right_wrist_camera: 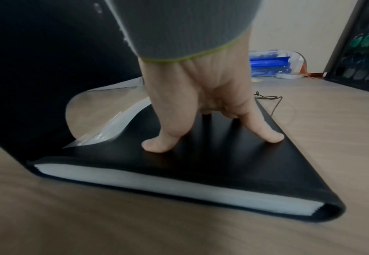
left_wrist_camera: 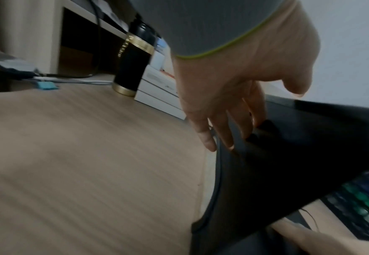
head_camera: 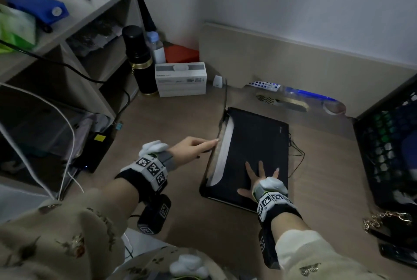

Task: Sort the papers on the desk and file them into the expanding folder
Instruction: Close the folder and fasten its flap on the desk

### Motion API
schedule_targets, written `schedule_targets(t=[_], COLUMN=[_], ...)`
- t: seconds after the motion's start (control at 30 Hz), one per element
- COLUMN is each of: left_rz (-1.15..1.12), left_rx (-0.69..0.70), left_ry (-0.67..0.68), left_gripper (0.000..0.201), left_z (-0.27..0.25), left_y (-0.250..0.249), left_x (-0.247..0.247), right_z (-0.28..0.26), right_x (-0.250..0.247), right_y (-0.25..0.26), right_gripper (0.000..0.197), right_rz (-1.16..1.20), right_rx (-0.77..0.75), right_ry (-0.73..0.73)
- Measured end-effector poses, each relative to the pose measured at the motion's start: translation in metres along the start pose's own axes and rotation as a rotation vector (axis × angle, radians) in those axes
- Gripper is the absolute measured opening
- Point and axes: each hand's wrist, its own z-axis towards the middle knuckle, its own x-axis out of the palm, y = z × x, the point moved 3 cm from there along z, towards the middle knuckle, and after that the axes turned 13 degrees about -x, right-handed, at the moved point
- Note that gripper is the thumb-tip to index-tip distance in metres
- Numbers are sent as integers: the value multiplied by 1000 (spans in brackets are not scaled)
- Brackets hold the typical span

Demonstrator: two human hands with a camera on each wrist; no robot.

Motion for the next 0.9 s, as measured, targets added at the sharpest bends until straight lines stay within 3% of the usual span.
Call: schedule_targets(t=[0.1,0.23,0.33,0.4,0.5,0.53,0.63,0.73,0.8,0.9], left_rz=[148,253,416,461,469,445,404,526,566,656], left_rx=[-67,-11,28,41,137,169,176,149,109,46], left_ry=[36,178,186,168,114,103,90,91,116,168], left_gripper=[86,48,45,48,48,47,46,47,49,53], left_z=[12,24,38,49,66,71,83,94,98,113], left_y=[-1,-4,-3,-2,-4,-7,-10,-15,-14,-11], left_x=[20,46,60,67,79,81,87,98,101,107], right_z=[-4,3,-6,-21,-36,-31,-28,-30,-36,-33], right_x=[-7,-3,-9,-28,-57,-53,-41,-40,-43,-49], right_y=[-3,-2,5,10,14,8,-3,-9,-15,-42], right_gripper=[95,93,85,63,52,51,53,49,49,44], right_rz=[-14,38,124,241,680,848,1036,707,690,732], right_rx=[-46,-92,-82,-40,96,209,496,375,364,462], right_ry=[-4,-1,-35,-101,-307,-368,-444,-474,-597,-722])
